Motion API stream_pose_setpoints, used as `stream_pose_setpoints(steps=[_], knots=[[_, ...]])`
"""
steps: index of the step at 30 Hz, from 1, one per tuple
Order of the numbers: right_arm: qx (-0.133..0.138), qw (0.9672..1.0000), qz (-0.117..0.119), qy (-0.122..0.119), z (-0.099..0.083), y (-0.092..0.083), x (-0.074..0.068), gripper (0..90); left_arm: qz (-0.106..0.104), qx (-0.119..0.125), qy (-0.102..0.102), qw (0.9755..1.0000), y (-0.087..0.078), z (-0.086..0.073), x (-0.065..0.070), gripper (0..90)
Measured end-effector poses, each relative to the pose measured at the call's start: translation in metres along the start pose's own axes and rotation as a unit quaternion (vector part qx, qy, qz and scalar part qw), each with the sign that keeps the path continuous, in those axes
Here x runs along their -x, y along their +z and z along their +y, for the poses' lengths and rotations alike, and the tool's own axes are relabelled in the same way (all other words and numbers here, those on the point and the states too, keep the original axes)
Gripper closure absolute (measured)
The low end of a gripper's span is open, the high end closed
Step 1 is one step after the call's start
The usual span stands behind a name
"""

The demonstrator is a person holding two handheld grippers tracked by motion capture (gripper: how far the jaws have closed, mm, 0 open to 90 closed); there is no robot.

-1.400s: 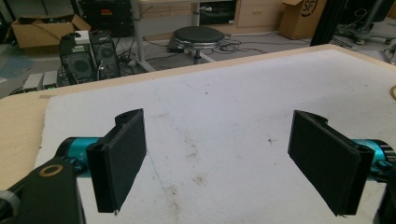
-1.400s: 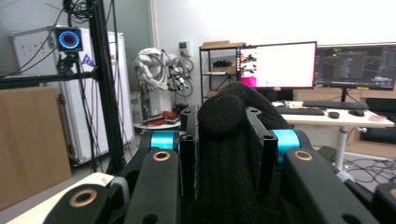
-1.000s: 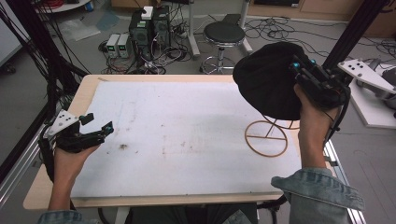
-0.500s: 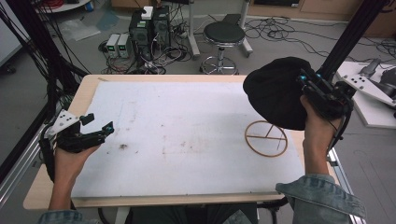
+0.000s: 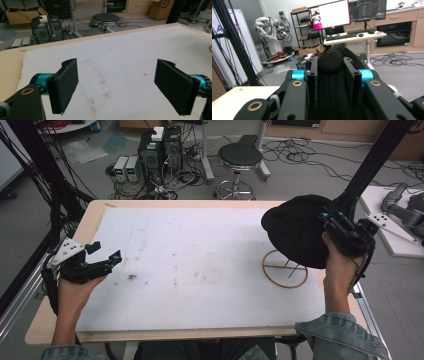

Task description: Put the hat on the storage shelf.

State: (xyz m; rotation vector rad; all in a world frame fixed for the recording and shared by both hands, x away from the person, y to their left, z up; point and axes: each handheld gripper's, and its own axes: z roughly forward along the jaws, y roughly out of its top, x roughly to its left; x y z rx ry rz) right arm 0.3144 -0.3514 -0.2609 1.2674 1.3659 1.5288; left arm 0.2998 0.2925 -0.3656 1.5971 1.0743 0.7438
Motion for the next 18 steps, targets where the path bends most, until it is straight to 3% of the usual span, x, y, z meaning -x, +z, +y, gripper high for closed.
stream_pose_setpoints(steps=[13,18], knots=[[-0.007,0.9999,-0.011,0.003,-0.004,-0.0022,0.002,67.3,0.0,-0.001,0.0,1.0,-0.0001,-0.0004,-0.0008,19.7],[-0.009,0.9998,-0.017,-0.008,-0.0035,-0.0035,0.0001,66.2,0.002,-0.001,0.0,1.0,-0.0007,-0.0004,-0.0012,19.7]])
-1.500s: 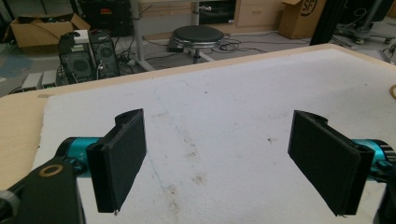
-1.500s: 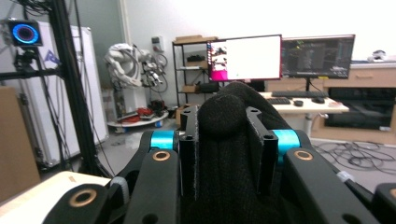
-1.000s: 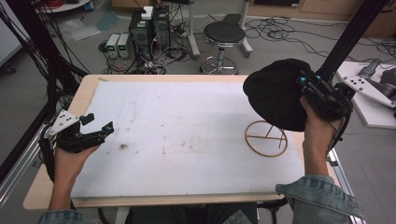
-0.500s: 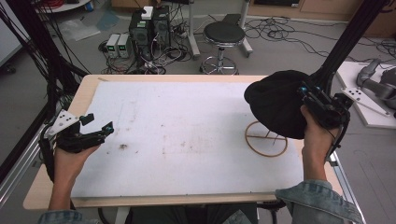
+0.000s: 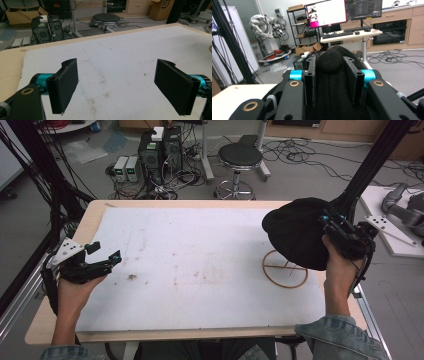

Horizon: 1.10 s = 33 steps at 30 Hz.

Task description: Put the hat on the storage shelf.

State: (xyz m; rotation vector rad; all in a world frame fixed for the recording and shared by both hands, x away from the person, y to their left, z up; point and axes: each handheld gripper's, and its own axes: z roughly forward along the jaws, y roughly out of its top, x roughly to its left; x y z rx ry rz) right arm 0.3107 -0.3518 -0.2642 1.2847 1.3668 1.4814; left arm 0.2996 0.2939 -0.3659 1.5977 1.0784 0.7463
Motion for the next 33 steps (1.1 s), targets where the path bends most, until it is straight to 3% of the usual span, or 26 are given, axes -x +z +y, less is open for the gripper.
stream_pose_setpoints(steps=[18,27,33], knots=[[-0.014,0.9999,-0.002,0.003,-0.0036,-0.0008,-0.0019,59.1,-0.002,0.0,-0.001,1.0,0.0011,-0.0008,0.0002,19.7],[-0.005,0.9999,-0.007,0.004,-0.0031,-0.0034,-0.0013,56.5,-0.001,0.0,-0.002,1.0,0.0014,-0.0009,0.0006,19.7],[0.005,1.0,-0.006,0.006,-0.0019,-0.0083,-0.0008,49.0,-0.002,-0.001,-0.001,1.0,0.0024,-0.0012,0.0013,19.8]])
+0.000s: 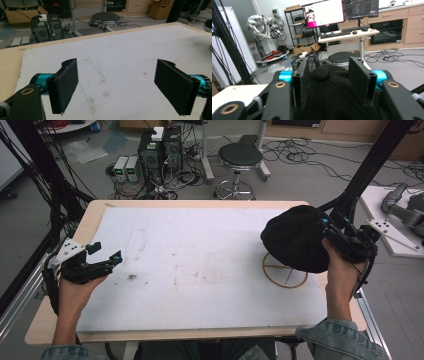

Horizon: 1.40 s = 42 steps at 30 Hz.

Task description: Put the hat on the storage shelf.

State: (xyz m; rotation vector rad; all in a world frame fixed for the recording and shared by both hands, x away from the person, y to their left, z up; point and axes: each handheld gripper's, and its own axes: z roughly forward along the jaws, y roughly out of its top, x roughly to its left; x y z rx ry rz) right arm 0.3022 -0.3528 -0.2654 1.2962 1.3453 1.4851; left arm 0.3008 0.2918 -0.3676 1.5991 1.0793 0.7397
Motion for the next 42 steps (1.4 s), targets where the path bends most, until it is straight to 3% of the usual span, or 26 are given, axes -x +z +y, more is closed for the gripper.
stream_pose_setpoints(steps=[9,18,31,42], knots=[[0.011,0.9996,0.025,-0.007,0.003,-0.001,-0.02,37.0,-0.002,-0.001,0.001,1.0,0.001,0.0,0.0,19.8],[0.004,0.9984,0.051,-0.024,-0.001,0.008,-0.043,27.9,0.0,0.001,0.001,1.0,-0.001,0.0,-0.001,19.7],[-0.009,0.9964,0.068,-0.05,-0.012,0.018,-0.069,18.1,0.0,0.001,0.0,1.0,-0.001,0.0,-0.001,19.7],[-0.034,0.9908,0.107,-0.076,-0.031,0.031,-0.094,15.8,0.0,0.001,0.001,1.0,-0.002,0.001,-0.002,19.7]])
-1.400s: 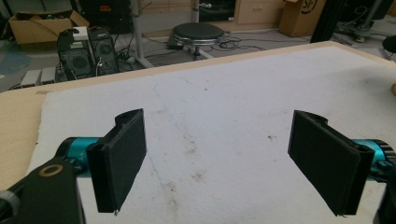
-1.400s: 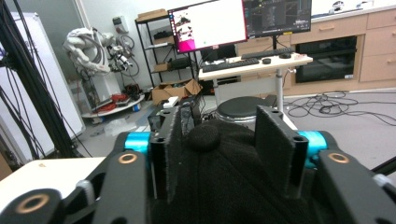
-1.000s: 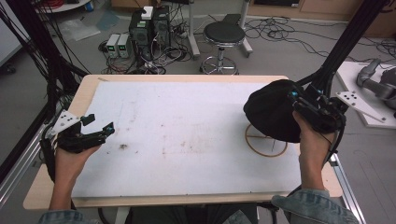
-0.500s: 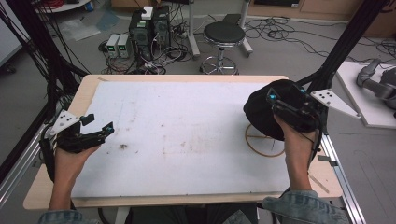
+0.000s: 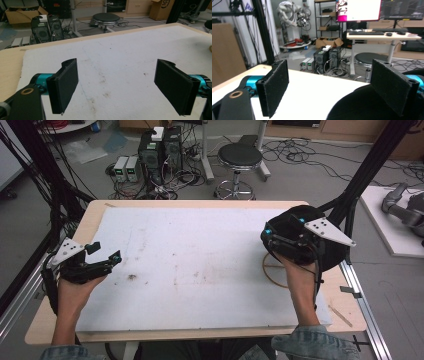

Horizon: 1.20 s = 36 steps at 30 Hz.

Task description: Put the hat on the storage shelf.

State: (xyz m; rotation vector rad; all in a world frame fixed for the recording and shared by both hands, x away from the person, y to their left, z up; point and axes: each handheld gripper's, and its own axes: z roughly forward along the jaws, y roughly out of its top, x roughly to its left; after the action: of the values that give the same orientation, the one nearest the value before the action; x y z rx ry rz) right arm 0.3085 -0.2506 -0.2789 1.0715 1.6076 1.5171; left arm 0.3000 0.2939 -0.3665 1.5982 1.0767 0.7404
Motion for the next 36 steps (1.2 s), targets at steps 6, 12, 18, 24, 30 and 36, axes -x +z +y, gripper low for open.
stream_pose_setpoints(steps=[6,12,18,24,30,36], knots=[[-0.017,0.9995,0.023,-0.011,-0.012,0.009,-0.01,15.8,0.002,0.002,-0.003,1.0,0.0,0.0,-0.001,19.7],[-0.041,0.9978,0.044,-0.029,-0.029,0.018,-0.019,15.8,0.001,0.0,-0.001,1.0,0.001,-0.001,0.0,19.7],[-0.064,0.9955,0.06,-0.036,-0.05,0.027,-0.028,15.8,0.003,-0.001,-0.002,1.0,0.002,-0.001,0.0,19.7],[-0.075,0.9936,0.071,-0.046,-0.064,0.031,-0.037,15.8,0.001,-0.005,-0.001,1.0,0.004,-0.003,0.001,19.7],[-0.101,0.9902,0.08,-0.055,-0.087,0.041,-0.045,15.8,0.002,-0.006,-0.003,1.0,0.003,-0.004,0.0,19.7],[-0.111,0.9877,0.081,-0.075,-0.098,0.047,-0.051,15.8,0.002,-0.008,-0.002,1.0,0.002,-0.005,0.0,19.7]])
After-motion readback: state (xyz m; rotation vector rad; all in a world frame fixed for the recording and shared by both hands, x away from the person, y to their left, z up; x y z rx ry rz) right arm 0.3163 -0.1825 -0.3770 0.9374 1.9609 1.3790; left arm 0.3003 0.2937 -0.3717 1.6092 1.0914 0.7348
